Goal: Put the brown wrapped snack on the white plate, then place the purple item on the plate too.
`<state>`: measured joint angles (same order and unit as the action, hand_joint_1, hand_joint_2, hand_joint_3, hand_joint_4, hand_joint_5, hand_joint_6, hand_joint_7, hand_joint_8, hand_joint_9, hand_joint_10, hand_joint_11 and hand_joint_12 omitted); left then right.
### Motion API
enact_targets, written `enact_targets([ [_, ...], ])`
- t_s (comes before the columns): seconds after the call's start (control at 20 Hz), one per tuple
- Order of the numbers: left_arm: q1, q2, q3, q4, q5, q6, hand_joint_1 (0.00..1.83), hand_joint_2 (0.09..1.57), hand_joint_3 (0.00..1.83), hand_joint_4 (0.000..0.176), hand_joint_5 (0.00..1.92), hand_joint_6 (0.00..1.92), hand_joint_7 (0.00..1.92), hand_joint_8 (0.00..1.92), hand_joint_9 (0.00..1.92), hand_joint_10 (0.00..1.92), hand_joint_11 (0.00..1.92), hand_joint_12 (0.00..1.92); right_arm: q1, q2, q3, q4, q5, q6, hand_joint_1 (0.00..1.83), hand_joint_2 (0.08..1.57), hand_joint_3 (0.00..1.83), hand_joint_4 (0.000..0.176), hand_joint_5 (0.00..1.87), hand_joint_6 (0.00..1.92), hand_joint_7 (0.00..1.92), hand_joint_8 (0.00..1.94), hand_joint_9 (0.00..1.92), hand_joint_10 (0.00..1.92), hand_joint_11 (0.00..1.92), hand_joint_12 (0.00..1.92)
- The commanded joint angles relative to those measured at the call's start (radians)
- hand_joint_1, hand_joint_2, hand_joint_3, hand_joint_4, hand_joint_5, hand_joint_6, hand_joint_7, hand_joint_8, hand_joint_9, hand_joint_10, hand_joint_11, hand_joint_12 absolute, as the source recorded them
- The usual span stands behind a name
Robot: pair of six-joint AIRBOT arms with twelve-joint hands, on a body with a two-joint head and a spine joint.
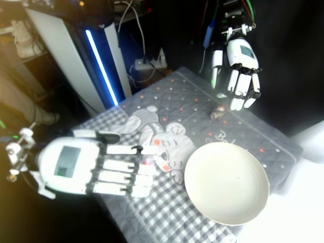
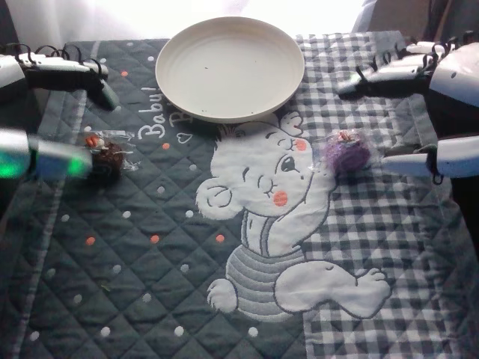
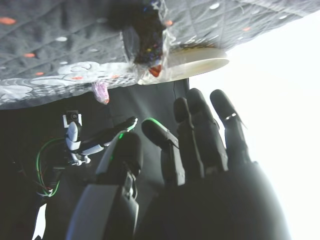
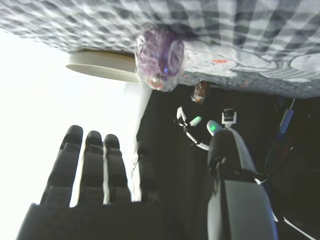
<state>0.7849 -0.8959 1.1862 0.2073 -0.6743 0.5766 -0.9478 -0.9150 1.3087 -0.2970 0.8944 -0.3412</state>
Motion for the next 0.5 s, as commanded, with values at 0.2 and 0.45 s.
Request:
enact_targets([
  [0.2, -0.058, -0.044, 0.041, -0.001, -0.042, -0.005, 0.66, 0.92, 0.00, 0.110, 0.37, 0.00, 0.28, 0.00, 0.44, 0.01, 0.15, 0.97, 0.012, 0.003, 0.005, 0.045, 0.105, 0.004, 0.80, 1.19, 0.00, 0.040, 0.47, 0.00, 0.47, 0.00, 0.54, 0.01, 0.24, 0.97],
  [0.45, -0.122, -0.110, 0.110, 0.101, 0.122, -0.013, 0.72, 0.92, 0.00, 0.089, 0.44, 0.00, 0.43, 0.00, 0.58, 0.02, 0.28, 1.00, 0.012, 0.002, 0.005, 0.045, 0.105, 0.004, 0.82, 1.19, 0.00, 0.020, 0.47, 0.00, 0.48, 0.00, 0.53, 0.00, 0.20, 0.98],
])
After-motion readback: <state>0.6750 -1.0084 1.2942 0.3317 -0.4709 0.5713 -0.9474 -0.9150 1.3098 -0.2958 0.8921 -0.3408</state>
